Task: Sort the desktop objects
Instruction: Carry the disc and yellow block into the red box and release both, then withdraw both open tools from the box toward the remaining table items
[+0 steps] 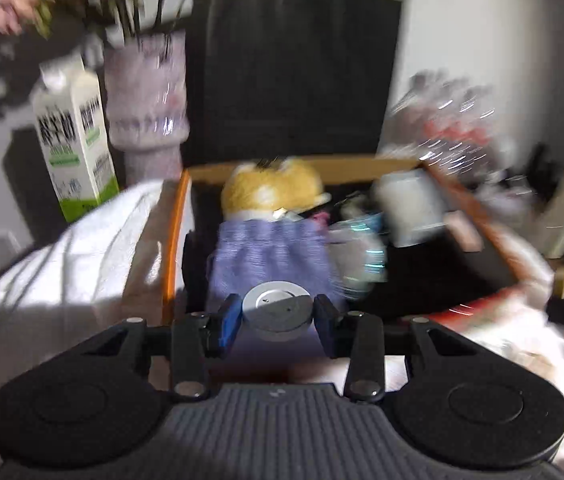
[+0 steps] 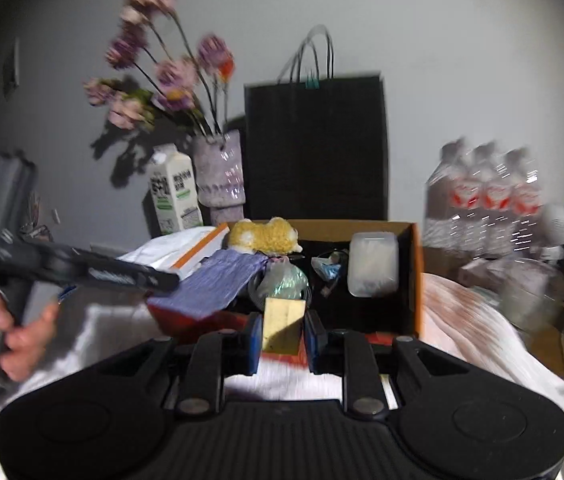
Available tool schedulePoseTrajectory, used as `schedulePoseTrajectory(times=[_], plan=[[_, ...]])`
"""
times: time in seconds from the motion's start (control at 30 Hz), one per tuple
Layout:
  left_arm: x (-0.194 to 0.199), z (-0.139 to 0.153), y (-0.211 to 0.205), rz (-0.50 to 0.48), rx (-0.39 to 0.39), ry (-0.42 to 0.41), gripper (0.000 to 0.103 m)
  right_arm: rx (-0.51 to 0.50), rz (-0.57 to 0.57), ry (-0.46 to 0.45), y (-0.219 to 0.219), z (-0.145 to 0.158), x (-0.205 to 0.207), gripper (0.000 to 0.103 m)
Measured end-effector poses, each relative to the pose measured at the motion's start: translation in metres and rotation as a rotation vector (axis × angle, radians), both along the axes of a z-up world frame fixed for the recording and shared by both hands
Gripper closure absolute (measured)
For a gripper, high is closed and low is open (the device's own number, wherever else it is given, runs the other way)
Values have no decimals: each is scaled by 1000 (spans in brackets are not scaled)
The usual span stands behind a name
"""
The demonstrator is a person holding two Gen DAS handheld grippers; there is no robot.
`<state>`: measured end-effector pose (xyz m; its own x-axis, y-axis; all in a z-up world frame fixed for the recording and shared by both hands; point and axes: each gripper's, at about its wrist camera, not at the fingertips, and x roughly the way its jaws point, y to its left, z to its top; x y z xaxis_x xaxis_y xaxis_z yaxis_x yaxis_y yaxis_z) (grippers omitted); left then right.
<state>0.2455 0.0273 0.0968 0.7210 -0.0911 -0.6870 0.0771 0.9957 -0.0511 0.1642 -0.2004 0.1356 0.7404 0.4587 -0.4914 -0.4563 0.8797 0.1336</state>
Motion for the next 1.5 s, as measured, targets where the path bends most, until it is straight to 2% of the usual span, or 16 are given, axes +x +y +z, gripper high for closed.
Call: schedulePoseTrajectory(times=[0.13,0.2,0.23,0.37,0.43,0.47,0.5,0.6,0.67,0.73,0.87,1.1,1.2,1.33,1.43,1.5], plan=[[56,-41,7,50,3,127,62,-14,-37,123,26,-13,93,82],[66,-48,4,61,74,105,62,-59,-59,146,40,-21,134,82],[69,-49,3,56,76,104,61,-73,-70,155,46,-26,150,82],[81,-42,13,54,-11,123,56,-44,-64,267,64,-45,211,80],[85,-34,18,69,-43,115,35,-34,-90,287,71,-51,229,72],[84,-30,20,70,-54,99,31,-37,-101,300,73,-52,234,55],[83,-25,21,74,-57,80,29,-40,-116,307,75,-51,237,45],[85,-11,23,97,-47,53,24,-32,-130,289,72,-44,237,44],[81,-4,22,124,-37,43,19,-22,-132,291,66,-37,230,43],[74,0,19,140,-31,40,13,-42,-157,278,58,-31,224,35],[54,9,10,162,16,48,12,-103,-182,242,44,-18,194,31],[-10,26,-7,177,52,12,12,-123,-178,178,10,5,122,22],[-55,34,-17,159,54,-32,10,-122,-175,139,-1,10,82,17],[-135,36,-28,75,9,-121,3,-81,-120,84,-19,5,11,14],[-192,24,-36,63,-26,-165,2,-36,-79,61,-34,-11,-48,1],[-225,9,-40,73,-21,-168,2,-1,-43,68,-44,-27,-82,0]])
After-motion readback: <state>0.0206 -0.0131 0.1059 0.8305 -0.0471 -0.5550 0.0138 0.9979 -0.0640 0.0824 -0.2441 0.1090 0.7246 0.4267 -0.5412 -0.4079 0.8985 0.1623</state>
